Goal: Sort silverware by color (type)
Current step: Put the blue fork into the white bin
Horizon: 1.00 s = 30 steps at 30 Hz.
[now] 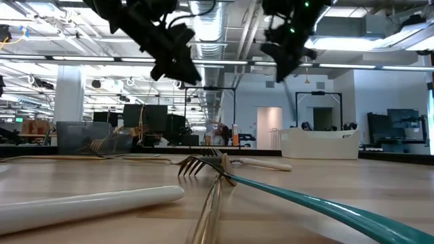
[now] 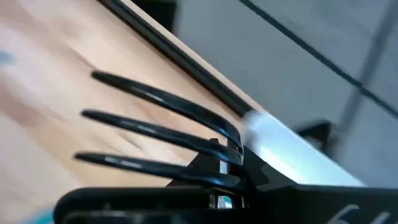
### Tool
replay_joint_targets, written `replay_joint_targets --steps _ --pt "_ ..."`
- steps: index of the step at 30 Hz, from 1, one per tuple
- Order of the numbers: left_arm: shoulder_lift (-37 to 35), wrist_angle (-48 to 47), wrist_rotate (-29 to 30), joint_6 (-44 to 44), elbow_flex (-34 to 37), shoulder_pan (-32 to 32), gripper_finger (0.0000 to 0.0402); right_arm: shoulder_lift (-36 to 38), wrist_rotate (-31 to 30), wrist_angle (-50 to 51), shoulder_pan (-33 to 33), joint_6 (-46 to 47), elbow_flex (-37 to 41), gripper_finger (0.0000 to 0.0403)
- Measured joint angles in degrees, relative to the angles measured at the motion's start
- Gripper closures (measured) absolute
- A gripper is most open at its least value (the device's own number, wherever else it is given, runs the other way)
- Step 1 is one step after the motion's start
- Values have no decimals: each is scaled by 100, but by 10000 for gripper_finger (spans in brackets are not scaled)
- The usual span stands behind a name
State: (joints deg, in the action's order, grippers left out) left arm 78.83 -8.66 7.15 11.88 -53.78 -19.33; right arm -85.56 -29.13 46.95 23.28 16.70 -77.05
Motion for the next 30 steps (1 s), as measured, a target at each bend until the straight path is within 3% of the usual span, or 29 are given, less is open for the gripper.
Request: replay_joint_targets --steps 3,8,15,24,30 --pt "0 -409 -13 -2 0 -140 281 -53 -141 551 428 -390 6 371" --pt "0 -859 -16 0 0 -333 282 -109 -130 660 1053 -893 270 368" --pt "0 -1043 -23 -66 0 -460 282 -105 -93 839 1663 -1272 384 303" --pt "0 -1326 114 -23 1 -461 282 -112 234 726 1705 -403 384 184" --pt "-2 -1360 93 -87 550 -461 282 -112 942 485 1392 135 384 169"
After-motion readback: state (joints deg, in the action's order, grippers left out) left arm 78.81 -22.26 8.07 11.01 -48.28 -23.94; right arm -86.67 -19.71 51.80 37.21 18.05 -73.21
